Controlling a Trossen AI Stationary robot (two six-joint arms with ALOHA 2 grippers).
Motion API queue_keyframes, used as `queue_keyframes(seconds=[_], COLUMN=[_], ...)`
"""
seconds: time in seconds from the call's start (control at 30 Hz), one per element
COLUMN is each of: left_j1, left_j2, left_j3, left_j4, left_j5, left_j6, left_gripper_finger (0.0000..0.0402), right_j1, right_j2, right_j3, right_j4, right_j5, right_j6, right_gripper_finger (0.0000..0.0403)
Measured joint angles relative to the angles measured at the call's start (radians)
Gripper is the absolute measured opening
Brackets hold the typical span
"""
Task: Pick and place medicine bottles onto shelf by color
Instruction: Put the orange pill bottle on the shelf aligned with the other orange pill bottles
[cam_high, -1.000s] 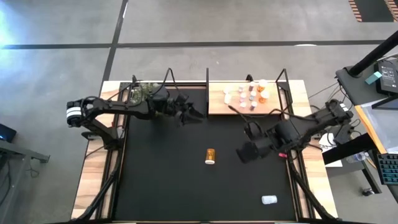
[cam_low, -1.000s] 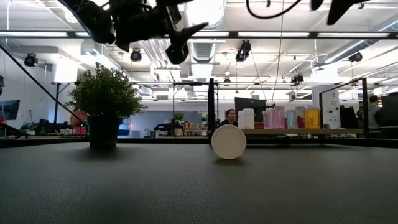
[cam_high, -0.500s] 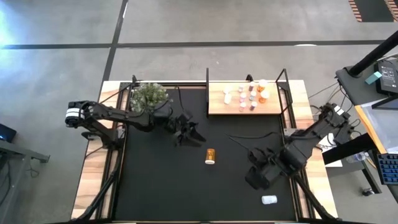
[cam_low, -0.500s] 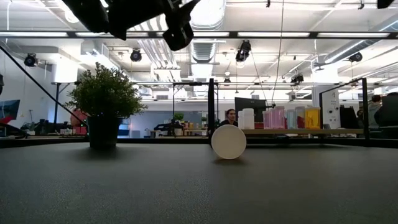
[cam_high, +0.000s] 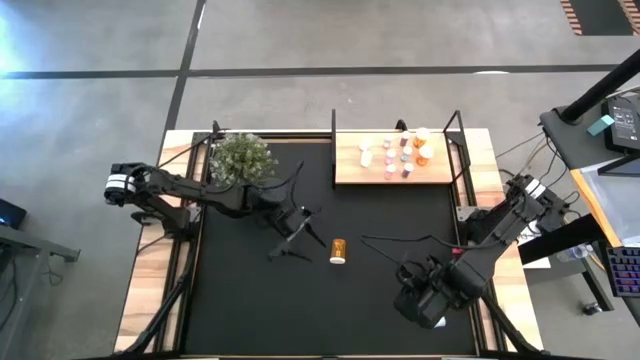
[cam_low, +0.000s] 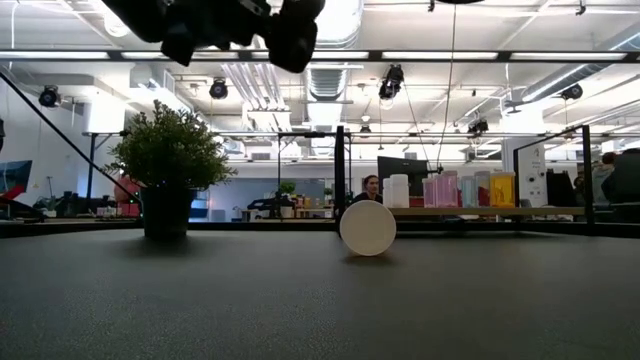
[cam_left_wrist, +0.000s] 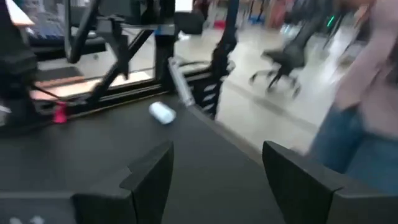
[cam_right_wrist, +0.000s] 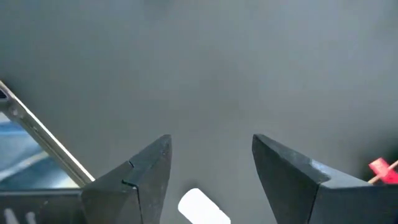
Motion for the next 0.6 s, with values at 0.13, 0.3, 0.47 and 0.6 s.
queue_keyframes(seconds=[0.13, 0.3, 0.47, 0.6], left_j1=[0.0, 0.001, -0.001, -0.004], left_j2=[0.0, 0.0, 0.011, 0.079], left_j3=[0.03, 0.053, 0.046, 0.062], left_j4=[-0.112, -0.177, -0.181, -0.184], left_j5=[-0.129, -0.302, -0.359, -0.359], left_j6=[0.231, 0.458, 0.58, 0.617], left_gripper_finger=[0.0231, 0.0231, 0.0231, 0.0231], right_j1=[0.001, 0.0, 0.0, 0.0], right_j2=[0.0, -0.002, -0.002, -0.002], right_j3=[0.0, 0.0, 0.0, 0.0], right_j4=[0.003, 0.005, 0.018, 0.02], right_j5=[0.0, 0.0, 0.0, 0.0], right_j6=[0.054, 0.041, 0.037, 0.037], right_gripper_finger=[0.0215, 0.0215, 0.0215, 0.0215])
